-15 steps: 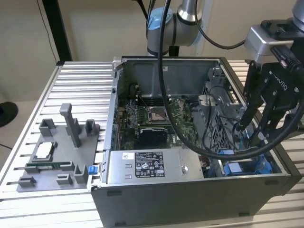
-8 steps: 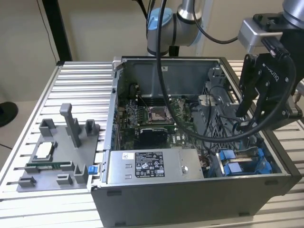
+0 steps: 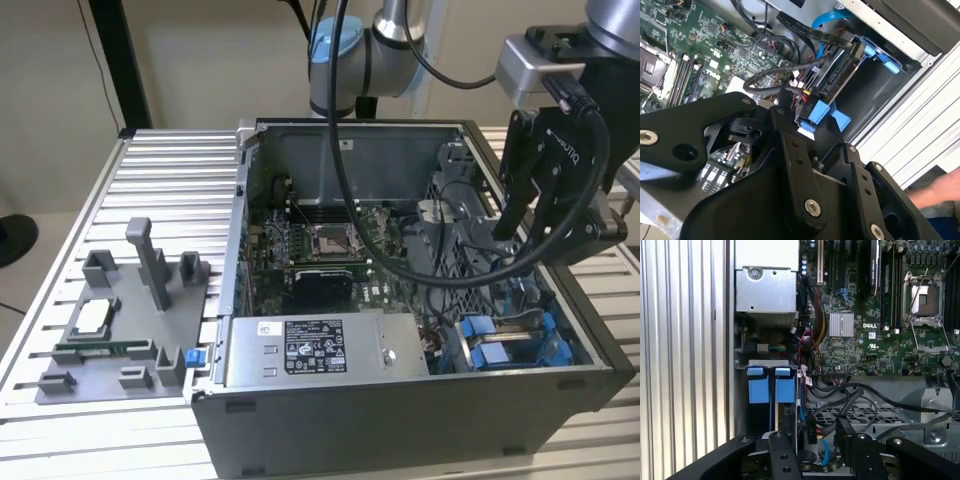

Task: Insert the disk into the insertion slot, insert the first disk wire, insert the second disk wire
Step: 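Insert the first disk wire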

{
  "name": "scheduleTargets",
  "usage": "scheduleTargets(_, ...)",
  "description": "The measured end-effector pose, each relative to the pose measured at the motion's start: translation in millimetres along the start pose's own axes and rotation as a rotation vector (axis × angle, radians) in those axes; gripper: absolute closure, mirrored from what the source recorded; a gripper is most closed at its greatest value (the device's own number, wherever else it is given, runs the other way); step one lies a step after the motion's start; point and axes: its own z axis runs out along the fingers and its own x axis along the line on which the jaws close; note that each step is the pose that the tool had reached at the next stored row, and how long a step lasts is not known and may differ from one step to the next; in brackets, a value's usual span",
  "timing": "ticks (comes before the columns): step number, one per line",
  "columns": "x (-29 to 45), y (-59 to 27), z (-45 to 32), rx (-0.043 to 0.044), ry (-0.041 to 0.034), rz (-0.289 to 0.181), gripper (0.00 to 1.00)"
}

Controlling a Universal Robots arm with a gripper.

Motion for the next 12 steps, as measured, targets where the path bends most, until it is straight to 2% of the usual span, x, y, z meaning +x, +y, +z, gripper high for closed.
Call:
scheduleTargets(3,0.7,-0.1,0.2,0.0065,-0.0002,-0.014,0.0)
scheduleTargets(12,6.4,-0.2,1.6,0.0128,-0.0022,-0.049,0.0)
